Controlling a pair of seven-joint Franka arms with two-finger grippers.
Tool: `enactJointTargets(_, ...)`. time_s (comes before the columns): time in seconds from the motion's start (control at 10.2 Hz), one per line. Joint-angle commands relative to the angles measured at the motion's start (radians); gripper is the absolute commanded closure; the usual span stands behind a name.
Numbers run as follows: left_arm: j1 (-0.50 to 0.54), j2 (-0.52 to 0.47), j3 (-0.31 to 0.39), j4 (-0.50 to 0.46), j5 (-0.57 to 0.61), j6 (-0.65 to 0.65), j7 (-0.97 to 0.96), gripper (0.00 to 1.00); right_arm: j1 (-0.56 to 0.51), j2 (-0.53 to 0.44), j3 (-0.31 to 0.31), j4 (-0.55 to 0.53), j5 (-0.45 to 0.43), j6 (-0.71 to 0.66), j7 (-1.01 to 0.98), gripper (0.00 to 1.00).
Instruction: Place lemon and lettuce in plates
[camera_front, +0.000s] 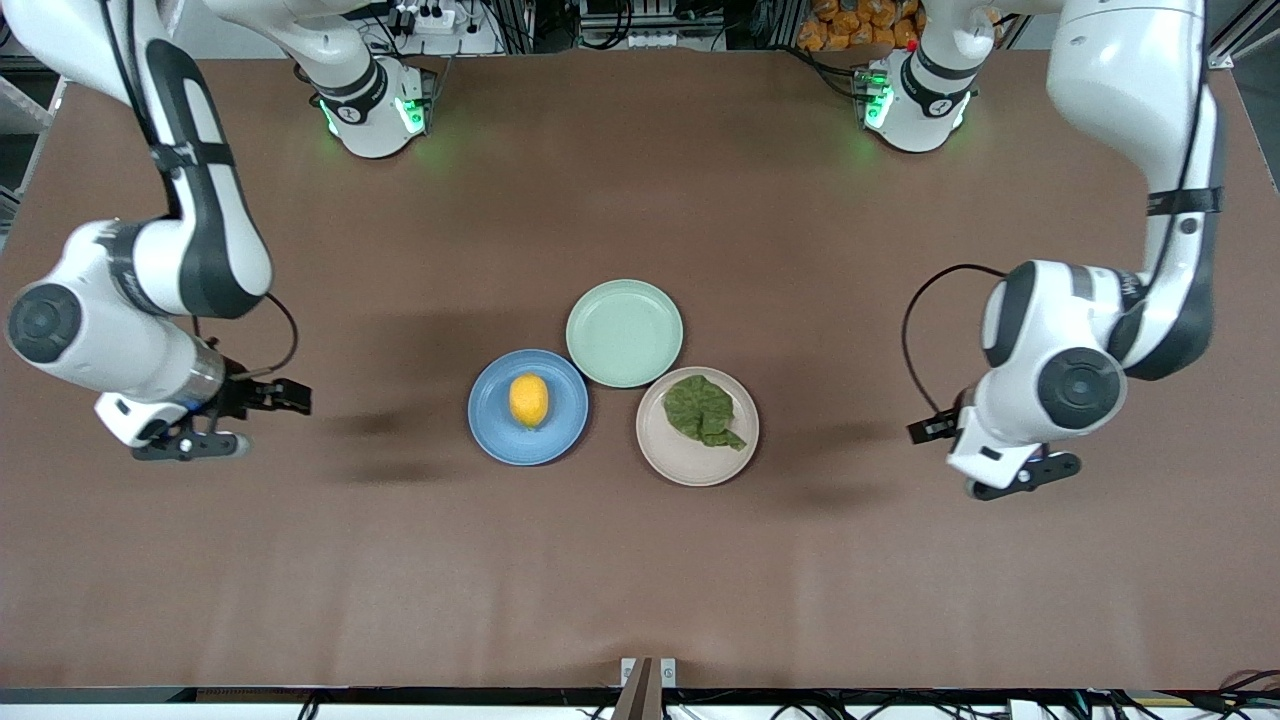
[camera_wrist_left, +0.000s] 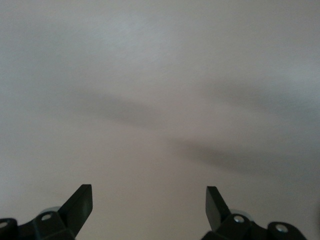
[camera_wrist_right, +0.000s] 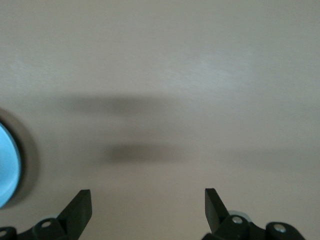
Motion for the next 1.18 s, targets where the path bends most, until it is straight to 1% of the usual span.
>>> enactJointTargets(0.0, 0.029, -0.103, -0.018, -0.183, 0.008, 0.007, 0.016, 0.00, -0.039, -0.113, 0.014, -0.055, -0.066, -0.070, -0.006, 0.00)
enactJointTargets(0.1, 0.048, -0.171, -0.027, -0.302, 0.005, 0.049, 0.025, 0.00, -0.045, -0.139, 0.014, -0.055, -0.091, -0.093, -0.006, 0.00)
enactJointTargets(0.2, 0.076, -0.236, -0.058, -0.413, 0.005, 0.109, 0.036, 0.00, -0.051, -0.163, 0.014, -0.052, -0.120, -0.113, -0.007, 0.00)
enactJointTargets(0.29, 0.102, -0.274, -0.082, -0.453, 0.005, 0.114, 0.045, 0.00, -0.053, -0.188, 0.014, -0.051, -0.129, -0.116, -0.009, 0.00)
enactJointTargets(0.39, 0.127, -0.313, -0.098, -0.487, 0.002, 0.114, 0.095, 0.00, -0.062, -0.214, 0.015, -0.049, -0.129, -0.125, -0.021, 0.00)
enactJointTargets(0.49, 0.145, -0.364, -0.101, -0.515, -0.003, 0.116, 0.137, 0.00, -0.070, -0.235, 0.015, -0.044, -0.129, -0.145, -0.036, 0.00)
enactJointTargets(0.59, 0.162, -0.395, -0.101, -0.515, -0.012, 0.116, 0.209, 0.00, -0.071, -0.255, 0.017, -0.022, -0.128, -0.183, -0.036, 0.00)
enactJointTargets(0.69, 0.165, -0.415, -0.099, -0.497, -0.014, 0.117, 0.228, 0.00, -0.079, -0.262, 0.020, 0.024, -0.126, -0.256, -0.036, 0.00)
enactJointTargets(0.88, 0.165, -0.421, -0.099, -0.391, -0.015, 0.119, 0.231, 0.00, -0.082, -0.272, 0.021, 0.115, -0.126, -0.381, -0.035, 0.00)
enactJointTargets(0.98, 0.165, -0.435, -0.099, -0.357, -0.015, 0.117, 0.231, 0.00, -0.088, -0.275, 0.026, 0.156, -0.123, -0.430, -0.033, 0.00)
enactJointTargets(1.08, 0.165, -0.464, -0.101, -0.348, -0.009, 0.114, 0.238, 0.00, -0.107, -0.277, 0.049, 0.198, -0.123, -0.470, -0.030, 0.00)
